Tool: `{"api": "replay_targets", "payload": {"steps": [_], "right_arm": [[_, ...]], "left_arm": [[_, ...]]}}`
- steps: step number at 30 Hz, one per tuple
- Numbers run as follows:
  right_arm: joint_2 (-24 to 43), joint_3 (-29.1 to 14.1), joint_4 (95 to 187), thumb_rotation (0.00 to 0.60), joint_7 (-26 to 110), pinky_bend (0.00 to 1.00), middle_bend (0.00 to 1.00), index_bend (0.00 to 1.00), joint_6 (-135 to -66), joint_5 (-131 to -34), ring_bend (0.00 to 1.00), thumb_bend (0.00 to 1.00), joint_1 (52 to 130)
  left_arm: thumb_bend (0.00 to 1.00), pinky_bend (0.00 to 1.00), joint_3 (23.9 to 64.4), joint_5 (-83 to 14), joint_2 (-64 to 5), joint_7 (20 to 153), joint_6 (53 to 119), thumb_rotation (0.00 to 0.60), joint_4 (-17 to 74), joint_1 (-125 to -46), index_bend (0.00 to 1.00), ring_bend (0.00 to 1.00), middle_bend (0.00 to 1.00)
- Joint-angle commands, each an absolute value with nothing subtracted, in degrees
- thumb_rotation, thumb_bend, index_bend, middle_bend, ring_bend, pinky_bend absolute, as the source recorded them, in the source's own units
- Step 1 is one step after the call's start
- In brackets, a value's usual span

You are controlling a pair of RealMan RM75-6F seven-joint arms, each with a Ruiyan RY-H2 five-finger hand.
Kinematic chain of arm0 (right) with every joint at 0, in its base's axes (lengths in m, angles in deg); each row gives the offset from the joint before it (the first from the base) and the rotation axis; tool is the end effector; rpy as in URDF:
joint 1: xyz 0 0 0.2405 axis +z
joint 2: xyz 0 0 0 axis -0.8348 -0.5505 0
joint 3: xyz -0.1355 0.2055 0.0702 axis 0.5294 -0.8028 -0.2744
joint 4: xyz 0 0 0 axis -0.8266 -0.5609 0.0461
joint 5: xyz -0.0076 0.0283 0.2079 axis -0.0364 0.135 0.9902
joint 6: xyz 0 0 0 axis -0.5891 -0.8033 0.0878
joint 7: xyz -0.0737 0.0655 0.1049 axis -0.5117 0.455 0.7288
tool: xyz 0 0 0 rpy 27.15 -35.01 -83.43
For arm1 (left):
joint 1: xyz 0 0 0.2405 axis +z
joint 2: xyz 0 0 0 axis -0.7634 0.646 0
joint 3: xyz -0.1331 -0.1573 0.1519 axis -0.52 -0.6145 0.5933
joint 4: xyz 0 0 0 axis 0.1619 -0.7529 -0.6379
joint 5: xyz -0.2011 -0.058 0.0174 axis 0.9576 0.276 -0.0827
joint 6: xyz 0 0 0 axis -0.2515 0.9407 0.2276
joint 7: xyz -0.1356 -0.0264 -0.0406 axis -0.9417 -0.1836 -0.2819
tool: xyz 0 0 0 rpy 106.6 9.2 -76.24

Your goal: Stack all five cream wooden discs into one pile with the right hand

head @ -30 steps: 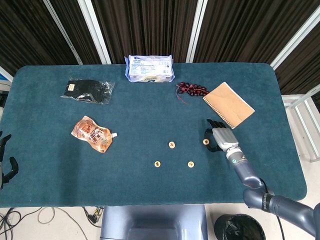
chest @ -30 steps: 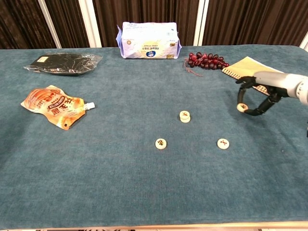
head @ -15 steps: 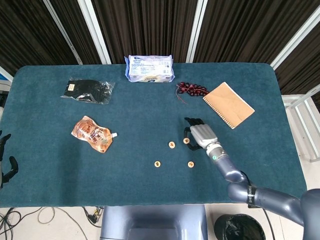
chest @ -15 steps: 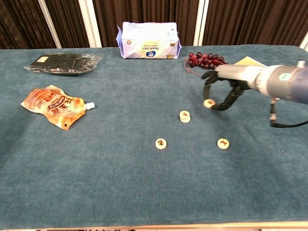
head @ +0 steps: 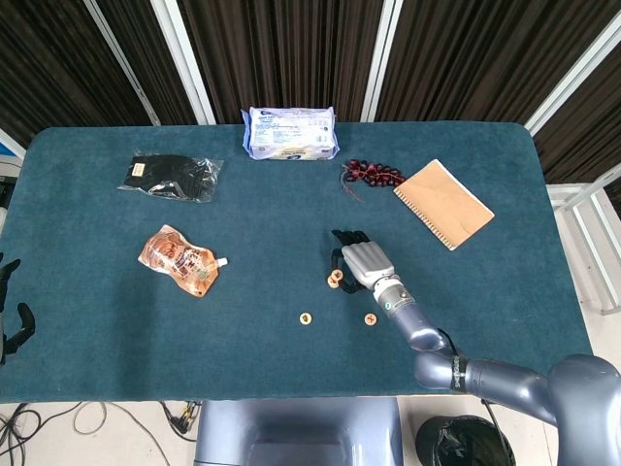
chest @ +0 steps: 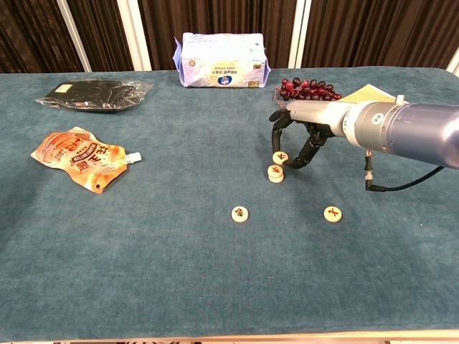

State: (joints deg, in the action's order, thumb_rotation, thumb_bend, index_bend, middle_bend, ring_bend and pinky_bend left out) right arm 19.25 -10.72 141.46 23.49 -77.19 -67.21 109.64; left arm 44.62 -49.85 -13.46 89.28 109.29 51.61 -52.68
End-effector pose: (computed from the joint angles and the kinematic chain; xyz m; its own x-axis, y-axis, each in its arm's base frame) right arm -0.1226 -0.3876 -0.0504 0.3528 -0.4576 0.8162 -0.9263 -0.2944 0.2353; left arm -0.3144 0.1844 0.1630 0.3338 -0.0981 0.9375 0.9329 0.1769 -0.3137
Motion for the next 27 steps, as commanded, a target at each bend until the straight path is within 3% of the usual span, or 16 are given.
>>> {"api": "replay_targets", "payload": {"steps": [1,27], "right_arm": [[19.46,-10.39,141.26,0.600,23.23,0.00,0.00,0.52,-77.24,-66.64,0.00,0.43,109.84],[20.40,-9.08,140.49,0.600,24.00,0.00,0.00,0.48,-77.57,-66.12,0.00,0.43,110.67]], "left_arm": [[0.62,0.00,44.62,-49.88,-13.45,89.30,109.29,0.600,51.60,-52.69,0.14,0.00,0.00],[0.62,0.00,44.36,-49.36,-13.61,89.57,109.19,0.600,51.84,-52.85,0.14,0.00,0.00]]}}
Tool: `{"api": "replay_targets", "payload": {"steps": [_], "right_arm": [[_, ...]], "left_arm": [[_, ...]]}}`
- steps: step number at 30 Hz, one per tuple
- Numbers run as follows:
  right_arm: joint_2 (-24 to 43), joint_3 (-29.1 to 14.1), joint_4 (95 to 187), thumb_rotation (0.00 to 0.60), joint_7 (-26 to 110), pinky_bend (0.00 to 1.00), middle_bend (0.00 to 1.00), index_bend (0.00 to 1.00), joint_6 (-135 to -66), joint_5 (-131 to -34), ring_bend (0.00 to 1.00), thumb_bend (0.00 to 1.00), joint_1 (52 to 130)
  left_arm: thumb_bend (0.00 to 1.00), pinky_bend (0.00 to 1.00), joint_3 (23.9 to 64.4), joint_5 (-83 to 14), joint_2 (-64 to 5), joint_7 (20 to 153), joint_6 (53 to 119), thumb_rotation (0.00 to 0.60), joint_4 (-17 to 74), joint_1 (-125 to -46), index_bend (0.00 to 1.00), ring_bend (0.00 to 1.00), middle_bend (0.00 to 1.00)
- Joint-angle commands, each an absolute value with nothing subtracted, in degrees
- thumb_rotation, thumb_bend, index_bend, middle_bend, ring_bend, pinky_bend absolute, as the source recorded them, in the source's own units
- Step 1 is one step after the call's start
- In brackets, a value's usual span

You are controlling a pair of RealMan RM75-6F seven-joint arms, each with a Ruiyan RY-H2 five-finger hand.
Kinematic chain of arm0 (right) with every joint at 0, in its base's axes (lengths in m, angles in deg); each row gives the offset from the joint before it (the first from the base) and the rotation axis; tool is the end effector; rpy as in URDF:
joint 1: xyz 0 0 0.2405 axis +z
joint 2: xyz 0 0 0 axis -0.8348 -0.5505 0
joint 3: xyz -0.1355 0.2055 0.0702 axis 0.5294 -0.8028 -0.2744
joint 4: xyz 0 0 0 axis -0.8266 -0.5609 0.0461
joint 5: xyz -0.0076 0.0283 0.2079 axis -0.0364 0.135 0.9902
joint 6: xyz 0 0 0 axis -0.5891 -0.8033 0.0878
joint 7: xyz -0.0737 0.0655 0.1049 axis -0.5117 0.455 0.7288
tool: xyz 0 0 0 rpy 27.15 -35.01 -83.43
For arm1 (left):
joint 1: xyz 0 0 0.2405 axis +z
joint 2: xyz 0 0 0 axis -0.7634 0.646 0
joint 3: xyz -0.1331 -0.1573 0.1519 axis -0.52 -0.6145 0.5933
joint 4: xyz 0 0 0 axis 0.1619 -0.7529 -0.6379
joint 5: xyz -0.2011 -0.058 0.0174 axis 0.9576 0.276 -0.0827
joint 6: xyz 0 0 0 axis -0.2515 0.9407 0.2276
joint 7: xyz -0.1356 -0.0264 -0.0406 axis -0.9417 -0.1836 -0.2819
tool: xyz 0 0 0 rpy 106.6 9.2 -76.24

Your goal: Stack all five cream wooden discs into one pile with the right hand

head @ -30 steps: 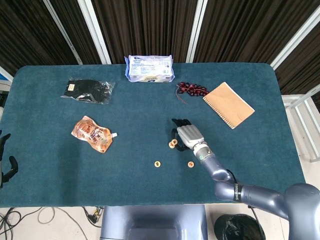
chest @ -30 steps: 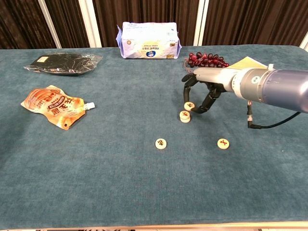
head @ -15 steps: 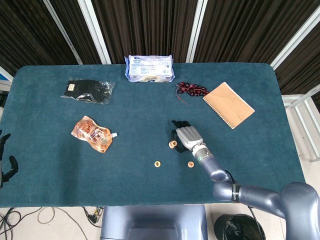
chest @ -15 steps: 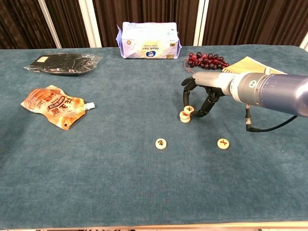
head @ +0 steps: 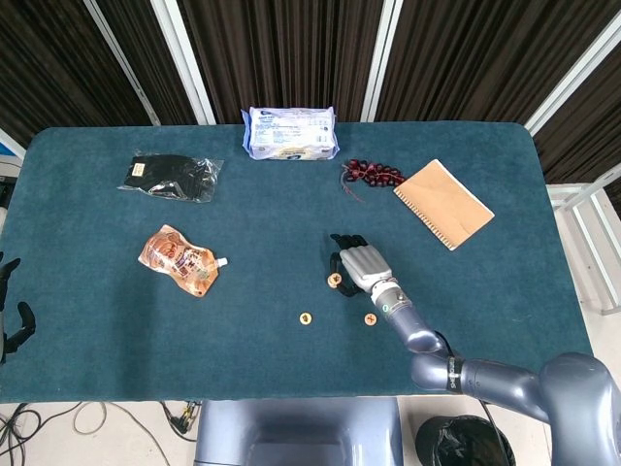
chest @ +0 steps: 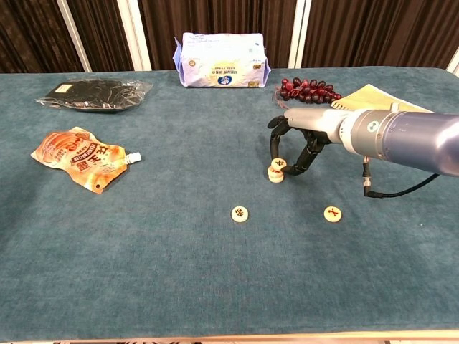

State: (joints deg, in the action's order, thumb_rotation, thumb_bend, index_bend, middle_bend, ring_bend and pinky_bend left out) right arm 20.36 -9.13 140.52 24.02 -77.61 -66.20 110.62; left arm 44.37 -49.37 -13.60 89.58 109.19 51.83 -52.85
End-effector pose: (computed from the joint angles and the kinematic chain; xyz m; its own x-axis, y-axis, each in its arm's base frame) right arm -0.1233 -0.3849 -0.0586 0.3551 -0.4713 0.8073 -0.9266 -0.2917 0.2372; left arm -0.3138 0.1860 0.1626 0.3315 -0.1000 0.9381 0.9331 0.1817 -0.3104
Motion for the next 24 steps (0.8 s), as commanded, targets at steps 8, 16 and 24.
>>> {"api": "replay_targets", "payload": {"steps": [8,16,24], "right_arm": [[20.55,-8.88,140.49,0.600,23.91,0.00,0.00,0.45,-77.64,-66.02,0.00,0.43,110.95],[20.71,-8.82,140.26,0.600,23.79,0.00,0.00,0.40,-77.69,-65.72,0.00,0.43,111.24],[20.73,-8.68,140.46,0.600,23.68,0.00,0.00,0.40,-77.82,-65.46,0.00,0.43,111.40]], "left_arm": [[0.62,0.00,44.32,-49.26,-13.60,89.54,109.15,0.600,51.86,-52.87,0.14,0.00,0.00],[0.62,0.00,44.33,-49.14,-13.55,89.52,109.06,0.600,51.97,-52.87,0.14,0.00,0.00],[0.62,0.00,44.31,-49.11,-13.51,89.47,109.05,0.600,51.96,-52.88,0.14,0.00,0.00]]}}
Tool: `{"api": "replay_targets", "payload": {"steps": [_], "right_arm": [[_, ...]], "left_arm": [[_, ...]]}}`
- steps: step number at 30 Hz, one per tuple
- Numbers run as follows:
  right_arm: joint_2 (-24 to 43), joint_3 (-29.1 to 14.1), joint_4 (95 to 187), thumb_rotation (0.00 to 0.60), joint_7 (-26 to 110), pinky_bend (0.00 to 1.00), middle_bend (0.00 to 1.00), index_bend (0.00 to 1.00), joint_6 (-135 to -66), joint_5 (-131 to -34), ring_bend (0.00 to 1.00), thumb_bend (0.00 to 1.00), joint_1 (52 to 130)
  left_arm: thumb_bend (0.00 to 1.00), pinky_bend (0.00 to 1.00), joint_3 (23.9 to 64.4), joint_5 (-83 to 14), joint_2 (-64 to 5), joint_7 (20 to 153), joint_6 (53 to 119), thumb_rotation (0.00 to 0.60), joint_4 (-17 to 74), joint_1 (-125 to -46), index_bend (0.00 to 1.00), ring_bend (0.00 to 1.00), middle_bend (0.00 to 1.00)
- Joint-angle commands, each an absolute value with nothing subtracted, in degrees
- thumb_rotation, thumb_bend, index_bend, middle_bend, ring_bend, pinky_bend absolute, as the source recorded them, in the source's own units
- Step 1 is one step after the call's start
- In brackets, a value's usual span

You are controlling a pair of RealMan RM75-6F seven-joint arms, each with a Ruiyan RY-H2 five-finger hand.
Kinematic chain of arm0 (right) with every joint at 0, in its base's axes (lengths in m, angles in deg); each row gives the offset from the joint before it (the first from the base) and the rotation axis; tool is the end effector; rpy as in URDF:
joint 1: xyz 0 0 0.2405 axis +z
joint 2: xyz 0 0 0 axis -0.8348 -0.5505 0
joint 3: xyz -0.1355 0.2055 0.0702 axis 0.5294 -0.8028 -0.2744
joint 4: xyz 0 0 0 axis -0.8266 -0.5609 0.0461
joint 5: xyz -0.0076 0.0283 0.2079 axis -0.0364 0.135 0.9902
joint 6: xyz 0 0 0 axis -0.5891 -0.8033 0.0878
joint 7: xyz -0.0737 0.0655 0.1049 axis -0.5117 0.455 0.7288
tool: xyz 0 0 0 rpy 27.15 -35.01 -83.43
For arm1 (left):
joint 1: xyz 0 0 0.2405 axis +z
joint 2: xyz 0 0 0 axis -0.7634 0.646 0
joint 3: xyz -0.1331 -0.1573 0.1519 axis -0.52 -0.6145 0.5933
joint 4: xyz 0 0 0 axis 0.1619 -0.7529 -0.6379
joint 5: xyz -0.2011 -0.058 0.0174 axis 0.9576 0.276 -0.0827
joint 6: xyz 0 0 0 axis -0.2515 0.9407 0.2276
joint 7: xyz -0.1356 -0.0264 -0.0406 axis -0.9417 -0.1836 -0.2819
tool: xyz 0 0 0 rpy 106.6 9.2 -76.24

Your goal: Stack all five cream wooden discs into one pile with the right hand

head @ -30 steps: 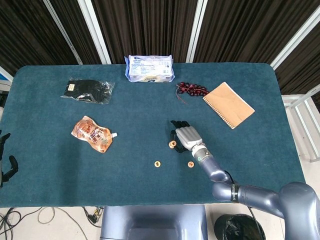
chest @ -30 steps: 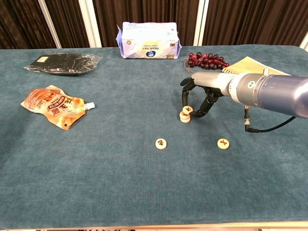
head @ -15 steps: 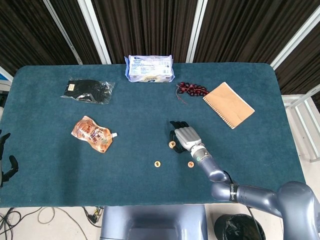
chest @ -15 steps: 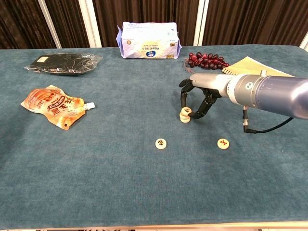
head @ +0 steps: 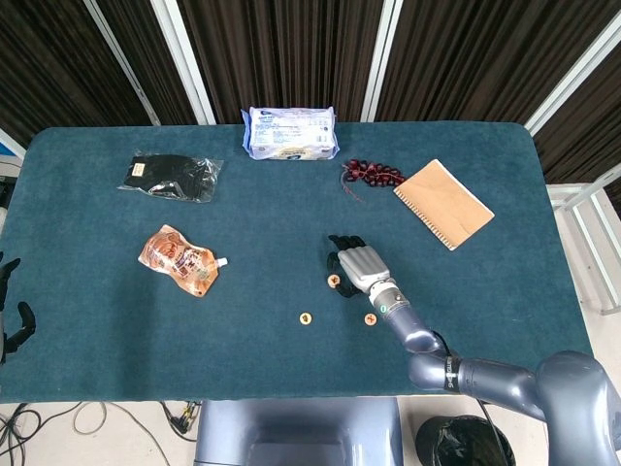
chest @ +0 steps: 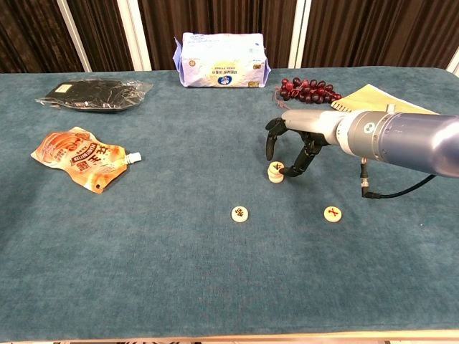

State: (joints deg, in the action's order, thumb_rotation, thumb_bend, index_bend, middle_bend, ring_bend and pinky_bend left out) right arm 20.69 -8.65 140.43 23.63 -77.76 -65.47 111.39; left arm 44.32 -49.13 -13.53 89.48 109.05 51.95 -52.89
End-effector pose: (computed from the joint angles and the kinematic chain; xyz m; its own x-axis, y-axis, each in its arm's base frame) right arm -0.1204 -0.3845 -0.0613 0.3625 -0.4738 0.8026 -0.9236 -0.2979 0.2413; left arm -0.3139 0.1863 0.1627 0.3284 -0.0987 0.9394 0.9337 0.1844 -0.3070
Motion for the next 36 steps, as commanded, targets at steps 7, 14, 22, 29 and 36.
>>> {"api": "replay_targets", "payload": {"steps": [7,14,22,29,36], "right_arm": [[21.19,-8.73,140.03,0.600,23.92,0.00,0.00,0.40,-77.90,-65.45,0.00,0.43,111.53],[21.07,-8.73,140.20,0.600,23.96,0.00,0.00,0.40,-78.10,-65.47,0.00,0.43,111.51],[16.49,-9.49,145.92,0.600,24.48,0.00,0.00,0.37,-81.49,-67.51,0.00,0.43,109.88],[5.82,-7.48,159.39,0.600,24.91,0.00,0.00,0.36,-87.67,-71.67,0.00,0.43,104.21],[-0.22,-2.94,168.47,0.600,27.03,0.00,0.00,0.35,-94.29,-81.59,0.00,0.43,97.63]], "left_arm": [[0.62,0.00,44.30,-49.13,-13.51,89.48,109.14,0.600,51.92,-52.86,0.14,0.00,0.00],[0.62,0.00,44.33,-49.17,-13.52,89.50,109.09,0.600,51.86,-52.89,0.14,0.00,0.00],[0.62,0.00,44.33,-49.15,-13.42,89.38,109.06,0.600,51.75,-52.88,0.14,0.00,0.00],[0.62,0.00,44.53,-49.29,-13.43,89.50,109.10,0.600,51.84,-52.79,0.14,0.00,0.00],[0.62,0.00,44.48,-49.21,-13.69,90.02,109.24,0.600,51.83,-52.82,0.14,0.00,0.00]]}}
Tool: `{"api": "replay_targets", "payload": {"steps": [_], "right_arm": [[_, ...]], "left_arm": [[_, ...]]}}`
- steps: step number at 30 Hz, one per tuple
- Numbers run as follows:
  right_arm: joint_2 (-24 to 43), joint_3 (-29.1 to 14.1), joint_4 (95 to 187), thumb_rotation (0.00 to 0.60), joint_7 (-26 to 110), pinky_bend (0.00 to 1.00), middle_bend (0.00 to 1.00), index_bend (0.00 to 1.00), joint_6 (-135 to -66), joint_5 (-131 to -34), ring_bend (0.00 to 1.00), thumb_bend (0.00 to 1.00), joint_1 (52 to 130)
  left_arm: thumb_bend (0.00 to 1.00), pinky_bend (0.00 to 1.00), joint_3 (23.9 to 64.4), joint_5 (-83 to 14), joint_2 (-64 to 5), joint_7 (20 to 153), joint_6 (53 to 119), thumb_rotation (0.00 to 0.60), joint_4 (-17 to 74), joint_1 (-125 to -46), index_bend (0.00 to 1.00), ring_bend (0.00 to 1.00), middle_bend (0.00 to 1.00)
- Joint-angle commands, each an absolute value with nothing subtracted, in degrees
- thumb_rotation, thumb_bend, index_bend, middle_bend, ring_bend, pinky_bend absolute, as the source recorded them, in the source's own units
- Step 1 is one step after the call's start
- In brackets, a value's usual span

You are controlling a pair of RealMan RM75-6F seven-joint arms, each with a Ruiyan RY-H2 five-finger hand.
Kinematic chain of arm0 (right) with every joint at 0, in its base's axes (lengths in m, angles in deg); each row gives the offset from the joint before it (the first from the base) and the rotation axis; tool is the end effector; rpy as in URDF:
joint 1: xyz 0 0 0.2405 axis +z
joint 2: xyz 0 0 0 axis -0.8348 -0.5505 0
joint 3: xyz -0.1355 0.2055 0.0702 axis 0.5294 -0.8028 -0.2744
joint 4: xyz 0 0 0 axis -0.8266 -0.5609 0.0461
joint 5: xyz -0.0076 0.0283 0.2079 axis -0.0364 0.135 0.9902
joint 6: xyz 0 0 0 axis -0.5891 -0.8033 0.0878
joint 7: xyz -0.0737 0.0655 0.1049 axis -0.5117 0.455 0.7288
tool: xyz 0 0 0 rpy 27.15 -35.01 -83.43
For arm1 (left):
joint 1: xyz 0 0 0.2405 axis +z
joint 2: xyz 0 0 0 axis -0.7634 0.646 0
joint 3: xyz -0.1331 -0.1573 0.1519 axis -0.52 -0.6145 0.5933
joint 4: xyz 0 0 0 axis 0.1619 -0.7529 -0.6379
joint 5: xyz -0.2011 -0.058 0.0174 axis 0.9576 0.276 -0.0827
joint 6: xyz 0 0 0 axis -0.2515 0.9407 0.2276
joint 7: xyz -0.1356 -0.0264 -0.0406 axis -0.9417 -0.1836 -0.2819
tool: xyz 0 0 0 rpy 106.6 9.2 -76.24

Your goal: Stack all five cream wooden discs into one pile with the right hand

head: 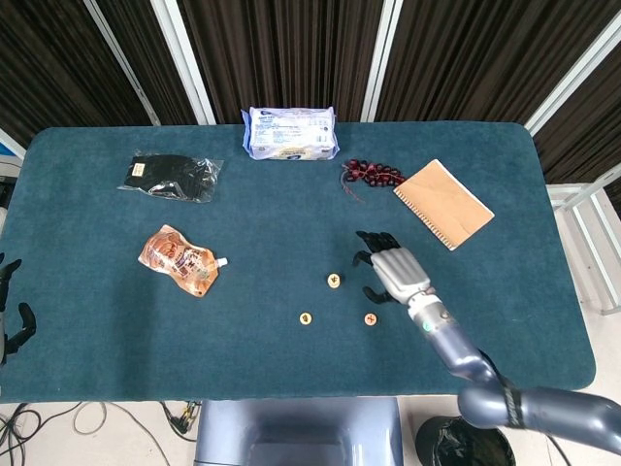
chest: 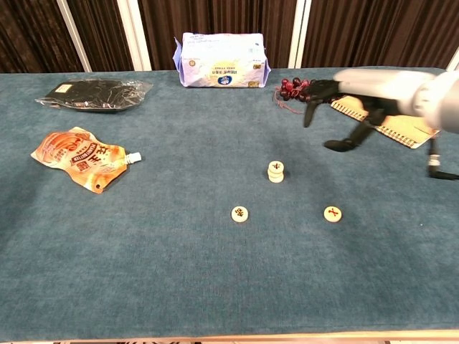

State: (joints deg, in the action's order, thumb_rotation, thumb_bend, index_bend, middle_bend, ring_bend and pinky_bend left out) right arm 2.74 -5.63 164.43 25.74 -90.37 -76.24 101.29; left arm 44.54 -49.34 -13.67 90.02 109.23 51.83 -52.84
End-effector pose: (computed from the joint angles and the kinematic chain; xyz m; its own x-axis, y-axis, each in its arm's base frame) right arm -0.1405 -0.3354 0.0275 0.3425 -0.3661 0.8652 -0.9183 -0.3251 0.2260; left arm -0.3140 0.1853 0.1618 0.3379 -0.0962 0.9363 0.9305 0.1834 -0.3170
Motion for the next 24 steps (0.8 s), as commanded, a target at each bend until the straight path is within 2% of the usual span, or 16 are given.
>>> {"api": "replay_targets", "payload": {"steps": [1,10,24], "right_arm": [[-0.44,-2.35,169.12,0.600,27.34,0.00,0.00,0.35,-95.29,-83.33,0.00,0.43,96.84],[0.82,0.46,170.29,0.600,27.96,0.00,0.00,0.33,-98.70,-93.24,0.00,0.43,93.99],[3.47,2.25,165.17,0.600,29.02,0.00,0.00,0.33,-96.84,-93.08,0.00,0.43,91.66]], "left_arm": [[0.62,0.00,44.43,-49.10,-13.68,90.01,109.24,0.600,51.84,-52.82,0.14,0.00,0.00],[0.62,0.00,44.35,-49.11,-13.50,89.76,109.43,0.600,51.84,-52.70,0.14,0.00,0.00],[0.62,0.00,44.48,-49.13,-13.49,89.82,109.23,0.600,51.94,-52.72,0.14,0.00,0.00]]}}
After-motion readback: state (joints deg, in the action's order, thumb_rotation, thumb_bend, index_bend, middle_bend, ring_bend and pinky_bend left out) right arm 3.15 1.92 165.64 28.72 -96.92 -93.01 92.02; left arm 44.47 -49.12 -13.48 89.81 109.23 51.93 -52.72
